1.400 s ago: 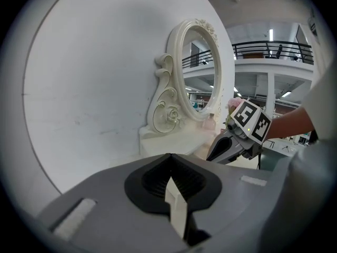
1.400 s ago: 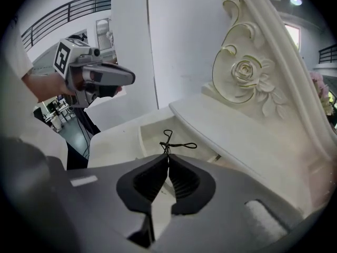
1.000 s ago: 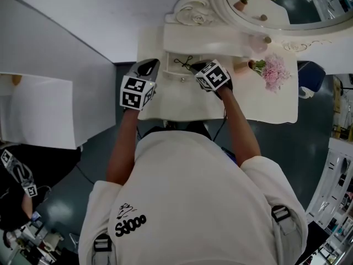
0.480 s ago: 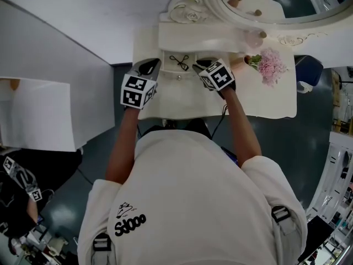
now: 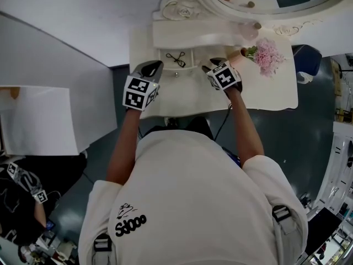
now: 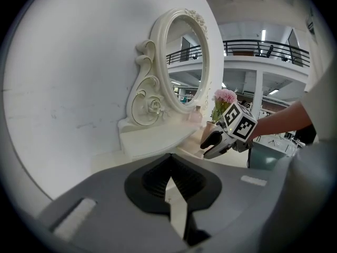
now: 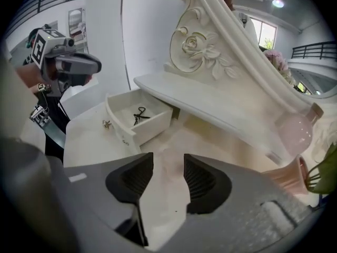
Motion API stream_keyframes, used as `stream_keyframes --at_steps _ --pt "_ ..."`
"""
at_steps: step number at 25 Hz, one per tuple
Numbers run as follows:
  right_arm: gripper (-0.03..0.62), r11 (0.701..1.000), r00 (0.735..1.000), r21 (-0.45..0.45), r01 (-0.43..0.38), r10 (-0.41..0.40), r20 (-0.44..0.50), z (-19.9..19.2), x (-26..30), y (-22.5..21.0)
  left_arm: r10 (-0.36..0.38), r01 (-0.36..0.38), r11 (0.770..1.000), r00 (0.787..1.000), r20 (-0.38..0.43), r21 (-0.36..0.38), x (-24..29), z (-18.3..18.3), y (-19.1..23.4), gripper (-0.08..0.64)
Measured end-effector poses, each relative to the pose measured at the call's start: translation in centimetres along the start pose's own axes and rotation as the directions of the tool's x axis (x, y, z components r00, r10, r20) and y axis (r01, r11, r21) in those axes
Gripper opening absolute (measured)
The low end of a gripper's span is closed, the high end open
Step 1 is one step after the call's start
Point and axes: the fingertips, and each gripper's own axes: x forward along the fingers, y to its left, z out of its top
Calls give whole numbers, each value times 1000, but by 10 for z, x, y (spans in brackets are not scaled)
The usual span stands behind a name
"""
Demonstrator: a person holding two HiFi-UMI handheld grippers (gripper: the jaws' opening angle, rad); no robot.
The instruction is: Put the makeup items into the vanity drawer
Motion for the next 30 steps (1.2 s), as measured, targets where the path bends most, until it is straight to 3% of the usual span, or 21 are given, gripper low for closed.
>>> stream_keyframes --at_steps 2,7,12,16,19,23,30 --pt "187 1000 999 -7 13 -13 -39 -11 6 -3 -11 11 1000 1000 -9 5 -1 -3 -5 18" --pt "192 997 997 76 -7 13 -81 -22 14 1 -36 37 999 999 -25 25 -5 -11 -15 18" --pt "149 994 987 -35 107 -110 -121 -26 17 -24 -30 31 999 999 -28 21 -9 -15 -17 18" --pt "130 995 979 17 98 -93 -182 -44 16 -27 -24 24 1000 999 -26 18 -10 -15 -13 18" --pt "116 996 990 83 35 -24 -137 -40 19 -16 -21 22 1000 1000 -20 16 -9 -12 -13 18" --pt "114 987 990 118 105 -92 -110 -40 7 -29 -25 25 999 1000 -12 23 -9 -8 -16 18" --pt "118 986 998 159 57 -61 23 -11 -15 -17 -14 13 1000 1000 14 19 -9 -1 -12 18"
